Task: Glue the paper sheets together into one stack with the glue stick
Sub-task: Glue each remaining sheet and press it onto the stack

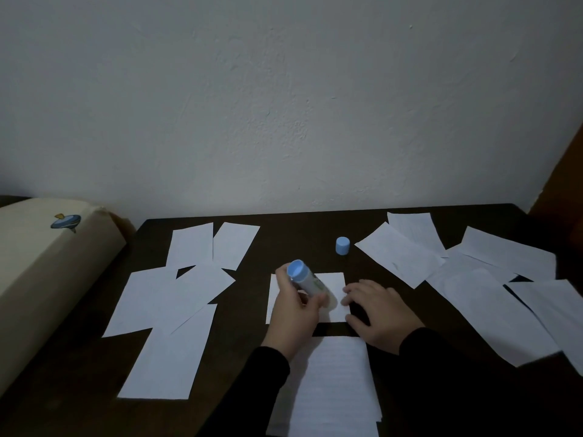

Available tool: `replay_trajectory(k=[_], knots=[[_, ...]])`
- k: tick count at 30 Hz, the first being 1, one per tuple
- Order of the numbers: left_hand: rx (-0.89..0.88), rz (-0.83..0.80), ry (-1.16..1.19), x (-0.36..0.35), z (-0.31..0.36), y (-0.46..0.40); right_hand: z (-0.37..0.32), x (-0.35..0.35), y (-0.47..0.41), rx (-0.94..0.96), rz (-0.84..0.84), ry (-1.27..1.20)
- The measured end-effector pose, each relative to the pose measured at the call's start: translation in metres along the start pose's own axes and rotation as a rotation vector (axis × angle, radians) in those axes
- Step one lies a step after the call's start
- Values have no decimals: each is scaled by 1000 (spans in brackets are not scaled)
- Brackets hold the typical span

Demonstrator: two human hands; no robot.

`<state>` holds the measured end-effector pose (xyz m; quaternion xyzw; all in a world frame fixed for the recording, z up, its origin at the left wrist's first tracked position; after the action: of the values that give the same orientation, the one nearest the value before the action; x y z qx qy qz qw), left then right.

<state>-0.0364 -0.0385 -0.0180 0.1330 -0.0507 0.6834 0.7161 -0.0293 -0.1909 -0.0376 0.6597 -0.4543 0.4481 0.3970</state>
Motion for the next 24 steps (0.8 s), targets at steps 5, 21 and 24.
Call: replay_trajectory(k=[5, 21, 24], knots=[[-125, -103, -212, -18, 9, 8, 3, -4, 0, -1, -33, 8], [-127, -39, -368, 1, 5, 3, -3, -4, 0, -19, 79, 14], [-101, -5, -390, 11, 2, -1, -2, -4, 0, -23, 75, 12]])
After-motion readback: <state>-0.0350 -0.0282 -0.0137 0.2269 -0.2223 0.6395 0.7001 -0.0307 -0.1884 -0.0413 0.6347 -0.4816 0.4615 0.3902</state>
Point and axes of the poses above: each hand's wrist, its own y-axis away from the middle knuckle, its own x-axis out of the back of the hand, z = x × y, the point moved 7 cm from there along -y, towards the middle knuckle, and after that the axes turned 5 degrees about y, right-handed, at the moved point
